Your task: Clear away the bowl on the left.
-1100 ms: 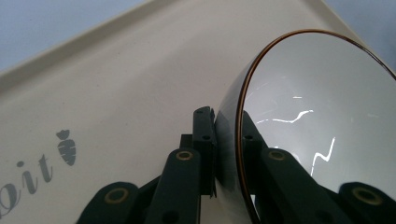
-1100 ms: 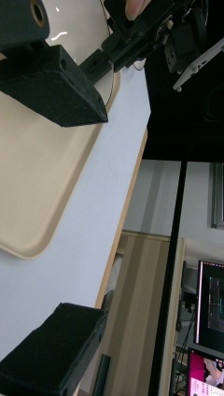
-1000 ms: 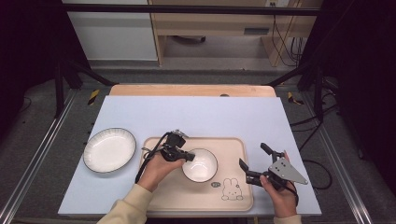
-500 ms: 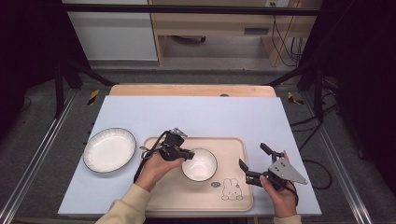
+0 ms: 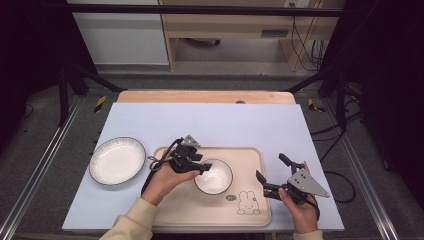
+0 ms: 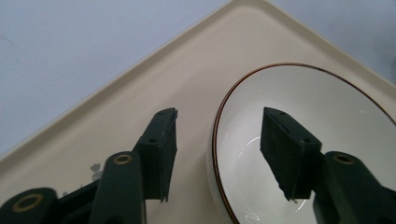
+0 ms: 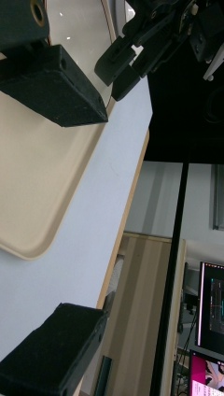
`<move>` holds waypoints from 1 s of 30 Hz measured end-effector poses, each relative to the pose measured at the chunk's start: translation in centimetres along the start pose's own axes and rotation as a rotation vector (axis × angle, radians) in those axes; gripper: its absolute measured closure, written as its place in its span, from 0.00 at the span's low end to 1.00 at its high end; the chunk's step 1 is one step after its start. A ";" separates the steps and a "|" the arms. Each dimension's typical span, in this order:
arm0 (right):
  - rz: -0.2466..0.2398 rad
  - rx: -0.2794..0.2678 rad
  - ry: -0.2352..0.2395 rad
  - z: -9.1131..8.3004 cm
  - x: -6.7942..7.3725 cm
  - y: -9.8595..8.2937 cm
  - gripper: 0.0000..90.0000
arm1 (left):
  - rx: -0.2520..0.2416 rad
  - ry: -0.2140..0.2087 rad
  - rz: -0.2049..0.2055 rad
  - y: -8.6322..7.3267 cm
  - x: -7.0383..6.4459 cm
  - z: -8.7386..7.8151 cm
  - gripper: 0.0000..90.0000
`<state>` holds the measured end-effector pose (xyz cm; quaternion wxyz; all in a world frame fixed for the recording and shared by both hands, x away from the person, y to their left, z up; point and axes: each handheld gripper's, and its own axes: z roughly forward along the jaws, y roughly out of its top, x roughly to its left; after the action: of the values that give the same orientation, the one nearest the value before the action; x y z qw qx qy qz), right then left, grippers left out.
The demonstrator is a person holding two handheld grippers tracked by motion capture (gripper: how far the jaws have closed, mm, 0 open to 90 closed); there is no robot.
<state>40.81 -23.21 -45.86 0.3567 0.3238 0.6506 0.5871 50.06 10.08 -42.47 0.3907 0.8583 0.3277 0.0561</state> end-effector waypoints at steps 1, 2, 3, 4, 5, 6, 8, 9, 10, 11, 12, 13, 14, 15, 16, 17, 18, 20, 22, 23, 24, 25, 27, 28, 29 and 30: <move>-0.001 0.000 0.000 0.0 0.0 0.0 0.07 | -0.005 0.001 0.010 0.0 0.0 -0.1 0.46; -0.001 -0.001 0.001 0.0 0.0 0.0 0.07 | -0.010 0.000 0.017 0.1 0.0 -0.2 0.43; -0.003 -0.002 0.001 0.0 0.0 0.0 0.07 | -0.020 0.000 0.018 0.1 0.0 -0.2 0.41; -0.003 -0.003 0.002 0.0 0.0 0.0 0.07 | -0.041 0.001 0.021 0.1 -0.1 -0.3 0.38; -0.004 -0.001 0.001 0.0 0.0 0.0 0.07 | -0.056 0.006 0.026 0.1 -0.1 -0.4 0.35; -0.006 -0.002 0.002 0.0 0.0 0.0 0.07 | -0.069 0.007 0.027 0.2 -0.1 -0.5 0.32; -0.006 -0.001 0.001 0.0 0.1 0.0 0.07 | -0.090 0.001 0.033 0.2 -0.2 -0.8 0.29; -0.006 0.002 0.000 0.0 0.1 0.0 0.07 | -0.107 -0.009 0.036 0.2 -0.2 -0.9 0.26; -0.004 0.003 -0.001 0.0 0.1 0.0 0.07 | -0.116 -0.015 0.049 0.2 -0.3 -1.1 0.24; -0.006 0.003 -0.001 -0.1 0.1 0.1 0.07 | -0.131 -0.016 0.062 0.2 -0.4 -1.3 0.23; -0.005 0.001 0.000 -0.1 0.1 0.1 0.07 | -0.149 -0.013 0.081 0.2 -0.4 -1.5 0.21; -0.006 0.001 0.000 -0.1 0.2 0.1 0.07 | -0.161 -0.011 0.100 0.2 -0.5 -1.7 0.18; -0.005 0.001 0.000 -0.1 0.2 0.1 0.07 | -0.177 -0.012 0.111 0.1 -0.5 -1.9 0.16; -0.005 0.002 0.001 -0.1 0.2 0.1 0.07 | -0.197 -0.013 0.117 0.1 -0.5 -2.1 0.15; -0.007 0.003 0.002 -0.1 0.3 0.1 0.07 | -0.214 -0.014 0.119 0.1 -0.5 -2.3 0.14; -0.007 0.003 0.002 -0.1 0.3 0.2 0.07 | -0.224 -0.016 0.118 0.1 -0.5 -2.4 0.14; -0.009 0.001 0.003 -0.1 0.3 0.2 0.07 | -0.243 -0.017 0.120 0.1 -0.5 -2.7 0.14; -0.011 0.003 0.003 -0.1 0.2 0.1 0.07 | -0.273 -0.023 0.139 0.2 -0.4 -3.0 0.14; -0.008 0.003 0.001 -0.1 0.2 0.1 0.07 | -0.300 -0.024 0.167 0.2 -0.4 -3.4 0.14; -0.008 0.001 0.001 -0.1 0.1 0.1 0.07 | -0.311 -0.020 0.164 0.2 -0.3 -3.5 0.14; -0.007 0.000 0.000 -0.2 0.1 0.1 0.07 | -0.314 -0.020 0.161 0.2 -0.3 -3.6 0.14; -0.007 0.000 0.000 -0.2 0.1 0.1 0.07 | -0.318 -0.016 0.165 0.2 -0.3 -3.7 0.14; -0.008 0.000 0.001 -0.1 0.1 0.1 0.07 | -0.325 -0.002 0.178 0.1 -0.3 -4.0 0.14; -0.006 0.001 0.001 -0.1 0.1 0.1 0.07 | -0.328 0.003 0.182 0.0 -0.3 -4.2 0.14; -0.006 0.002 0.001 -0.1 0.1 0.1 0.07 | -0.331 0.010 0.185 -0.1 -0.2 -4.4 0.14; -0.008 0.003 0.002 -0.1 0.2 0.1 0.07 | -0.335 0.016 0.193 -0.2 -0.1 -4.5 0.14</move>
<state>40.61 -23.13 -45.75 0.3582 0.3210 0.6530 0.5850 48.24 12.98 -39.47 0.5182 0.8083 0.2332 0.1540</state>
